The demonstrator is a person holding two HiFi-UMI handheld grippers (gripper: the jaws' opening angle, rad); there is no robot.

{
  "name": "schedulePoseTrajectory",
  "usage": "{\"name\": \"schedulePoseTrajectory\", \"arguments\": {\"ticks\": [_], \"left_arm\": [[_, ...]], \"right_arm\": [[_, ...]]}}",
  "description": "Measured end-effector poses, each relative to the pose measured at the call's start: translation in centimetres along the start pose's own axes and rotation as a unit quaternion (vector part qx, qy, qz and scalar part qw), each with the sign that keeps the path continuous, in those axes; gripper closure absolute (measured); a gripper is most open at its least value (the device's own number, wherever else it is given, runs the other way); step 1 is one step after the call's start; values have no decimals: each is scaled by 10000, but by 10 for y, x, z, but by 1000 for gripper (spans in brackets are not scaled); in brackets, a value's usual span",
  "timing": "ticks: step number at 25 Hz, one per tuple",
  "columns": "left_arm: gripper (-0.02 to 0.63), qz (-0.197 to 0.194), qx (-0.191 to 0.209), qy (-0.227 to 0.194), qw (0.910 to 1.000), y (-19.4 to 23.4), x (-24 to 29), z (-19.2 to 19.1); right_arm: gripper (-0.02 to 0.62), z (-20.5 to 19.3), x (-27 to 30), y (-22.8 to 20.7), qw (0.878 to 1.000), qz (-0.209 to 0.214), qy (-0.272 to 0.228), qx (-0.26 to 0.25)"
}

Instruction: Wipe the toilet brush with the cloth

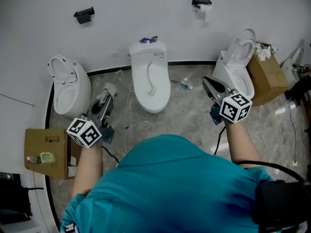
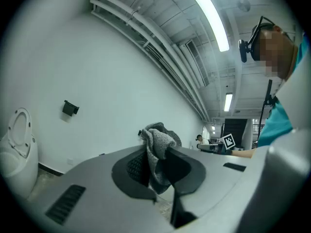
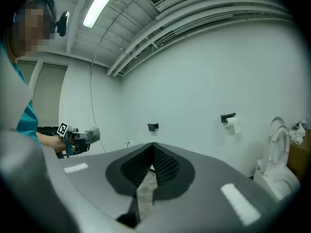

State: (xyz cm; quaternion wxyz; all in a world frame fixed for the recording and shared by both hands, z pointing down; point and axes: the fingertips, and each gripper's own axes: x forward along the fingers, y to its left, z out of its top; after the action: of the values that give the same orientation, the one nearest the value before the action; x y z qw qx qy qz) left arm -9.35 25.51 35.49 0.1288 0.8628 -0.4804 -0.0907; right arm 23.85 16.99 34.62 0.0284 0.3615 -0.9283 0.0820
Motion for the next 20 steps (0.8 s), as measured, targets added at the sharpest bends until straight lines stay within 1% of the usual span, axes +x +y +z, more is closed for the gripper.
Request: {"name": "schedulePoseTrajectory", "arguments": {"ticks": [5,11,16,20], "left_arm": [[568,-57,17,-20,10000,-10,7,-5],[568,-104,47,23,9999,-34,22,-10],[568,-101,72,10,9999,-54,37,-14],[568,-69,74,0,9999,-73,49,-20]], "right_arm": [[603,-2,-11,-8,10000,-11,13,-29],[603,-3,-30,-23,10000,1,25,-96],[603,5,-49,-42,9998,-92,-33,-196],[603,10,-66,-57,9997,-66,-91,-229]]}}
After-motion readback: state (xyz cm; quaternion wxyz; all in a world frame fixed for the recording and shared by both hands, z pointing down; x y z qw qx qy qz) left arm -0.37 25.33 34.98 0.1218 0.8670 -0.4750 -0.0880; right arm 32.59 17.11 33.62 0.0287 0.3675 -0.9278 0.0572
